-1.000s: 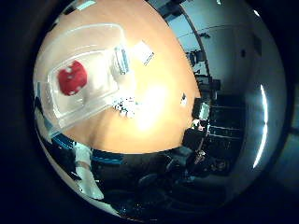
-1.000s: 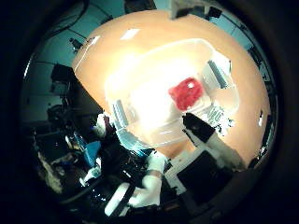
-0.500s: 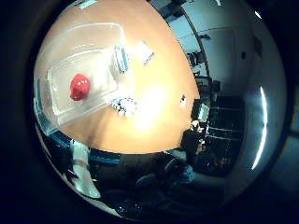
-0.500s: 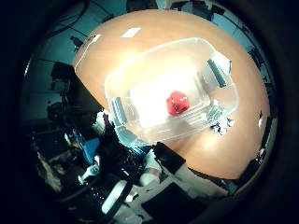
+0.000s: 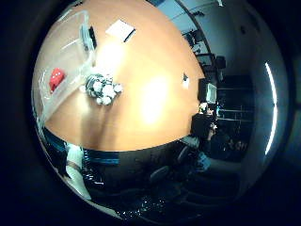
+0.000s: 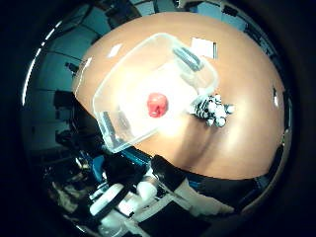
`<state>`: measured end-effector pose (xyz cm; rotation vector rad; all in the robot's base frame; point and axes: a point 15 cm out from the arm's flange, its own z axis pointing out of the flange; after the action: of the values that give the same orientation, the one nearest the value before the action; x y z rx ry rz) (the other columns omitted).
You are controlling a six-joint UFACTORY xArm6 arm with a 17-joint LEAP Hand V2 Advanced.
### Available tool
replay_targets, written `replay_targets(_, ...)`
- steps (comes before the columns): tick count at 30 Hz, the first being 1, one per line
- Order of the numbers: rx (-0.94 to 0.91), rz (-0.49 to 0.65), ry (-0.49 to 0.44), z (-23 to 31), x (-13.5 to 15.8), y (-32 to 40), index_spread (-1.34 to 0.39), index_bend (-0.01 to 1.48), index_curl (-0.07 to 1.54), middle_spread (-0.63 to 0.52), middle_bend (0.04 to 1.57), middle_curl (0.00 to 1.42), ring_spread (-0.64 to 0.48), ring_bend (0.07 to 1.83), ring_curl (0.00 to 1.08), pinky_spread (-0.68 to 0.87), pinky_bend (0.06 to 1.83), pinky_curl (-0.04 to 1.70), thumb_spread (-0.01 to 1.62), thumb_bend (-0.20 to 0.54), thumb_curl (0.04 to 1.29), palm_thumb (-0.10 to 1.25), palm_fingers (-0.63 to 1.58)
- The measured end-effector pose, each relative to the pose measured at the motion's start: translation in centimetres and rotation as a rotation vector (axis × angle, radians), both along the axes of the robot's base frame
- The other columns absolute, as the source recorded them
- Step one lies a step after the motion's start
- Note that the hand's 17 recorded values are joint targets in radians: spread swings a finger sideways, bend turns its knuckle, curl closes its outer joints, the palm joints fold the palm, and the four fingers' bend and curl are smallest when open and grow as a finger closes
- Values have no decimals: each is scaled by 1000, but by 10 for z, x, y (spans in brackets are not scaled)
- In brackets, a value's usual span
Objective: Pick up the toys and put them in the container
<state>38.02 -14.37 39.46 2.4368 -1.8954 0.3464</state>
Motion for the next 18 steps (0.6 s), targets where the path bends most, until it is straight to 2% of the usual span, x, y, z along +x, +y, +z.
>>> replay_targets(4, 14, -49, 38, -32, -8, -39, -337, 153, 248, 62, 217, 336, 201, 273, 254, 417, 418, 309, 1011, -24, 283, 499, 60)
replay_targets(11, 29, -77, 84, -85, -7, -67, -325, 163, 256, 62, 205, 333, 201, 257, 253, 418, 402, 309, 1010, -26, 287, 500, 74)
replay_targets(18, 49, -93, 124, -129, 3, -83, -320, 170, 279, 62, 190, 323, 201, 225, 251, 419, 373, 306, 1005, -23, 287, 514, 98)
